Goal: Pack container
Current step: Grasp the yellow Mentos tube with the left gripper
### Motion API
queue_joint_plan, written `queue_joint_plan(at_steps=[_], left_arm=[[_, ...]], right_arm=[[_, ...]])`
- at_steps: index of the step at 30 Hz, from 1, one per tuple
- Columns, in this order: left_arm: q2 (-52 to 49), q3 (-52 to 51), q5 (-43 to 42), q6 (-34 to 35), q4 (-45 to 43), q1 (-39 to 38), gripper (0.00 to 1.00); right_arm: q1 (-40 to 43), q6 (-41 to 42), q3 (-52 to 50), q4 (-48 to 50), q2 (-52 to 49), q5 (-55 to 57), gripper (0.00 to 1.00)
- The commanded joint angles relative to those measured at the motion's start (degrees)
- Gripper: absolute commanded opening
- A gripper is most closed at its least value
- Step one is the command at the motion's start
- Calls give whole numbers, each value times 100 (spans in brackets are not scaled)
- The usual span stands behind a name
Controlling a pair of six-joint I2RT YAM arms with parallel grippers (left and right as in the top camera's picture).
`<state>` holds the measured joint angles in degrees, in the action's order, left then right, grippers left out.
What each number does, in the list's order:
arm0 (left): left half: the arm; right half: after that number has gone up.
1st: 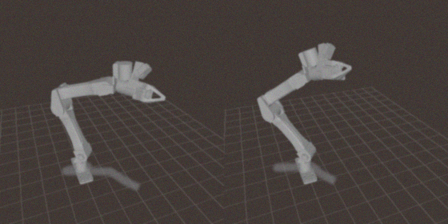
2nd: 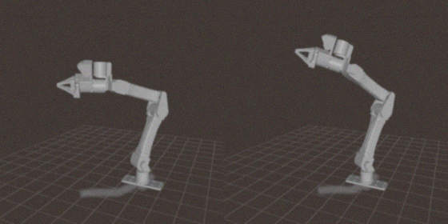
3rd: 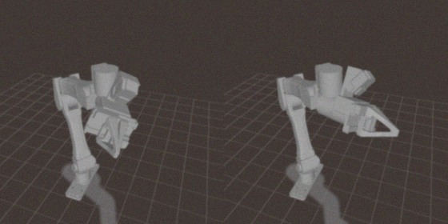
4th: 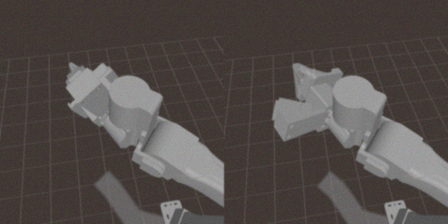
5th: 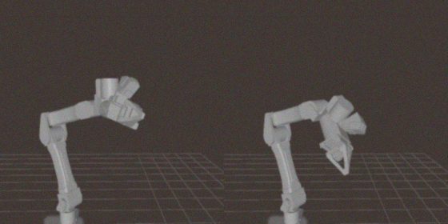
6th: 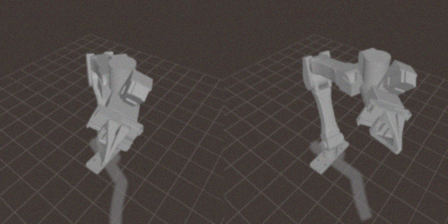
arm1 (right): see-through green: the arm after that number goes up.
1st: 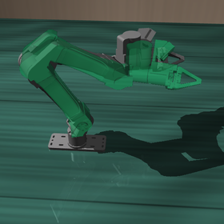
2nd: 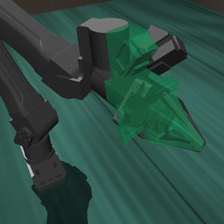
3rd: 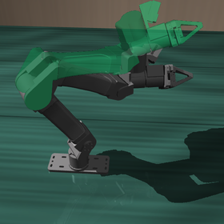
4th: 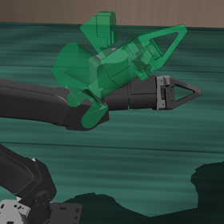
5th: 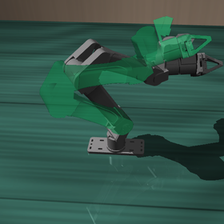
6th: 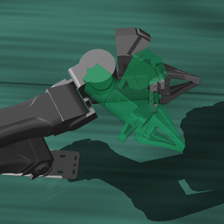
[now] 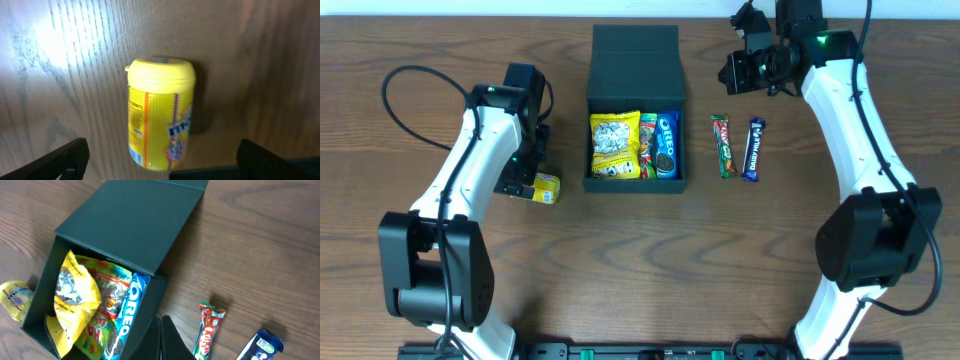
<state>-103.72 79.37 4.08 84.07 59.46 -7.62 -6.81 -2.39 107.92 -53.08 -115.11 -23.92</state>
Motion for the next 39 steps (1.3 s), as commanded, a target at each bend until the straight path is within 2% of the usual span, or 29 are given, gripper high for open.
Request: queue_joint_plan(at_steps=[1,7,16,22,24,29,31,35,39], left_arm=[[-225,-363,-155,33,-186,13,95],[-326,-619,-116,-498,-997,129,95],[-907,-629,-737,-820,-1283,199,95],[-1016,-629,-750,-935,-1316,199,95],[-1016,-629,-702,-960,-1318,199,100],[-1016,-629,-529,-1272,-1322,199,74],[-1016,-629,-533,-1344,-1322,199,60],[-1016,-627,-511,-1375,-1327,199,49],[-1016,-625,-509,-2015,-1558,201,29]], right_arm=[[52,-111,7,-9,-33,17,1],[52,-111,7,-13,-33,15,1],[50,-109,7,-37,-33,15,1],[50,-109,7,-37,-33,15,1],[50,-109,7,-35,-33,15,1],[50,-109,7,-33,-33,15,1],[50,-109,7,-31,-33,15,1],[59,-109,7,-26,-33,98,1],[129,-109,7,-28,-33,415,1]])
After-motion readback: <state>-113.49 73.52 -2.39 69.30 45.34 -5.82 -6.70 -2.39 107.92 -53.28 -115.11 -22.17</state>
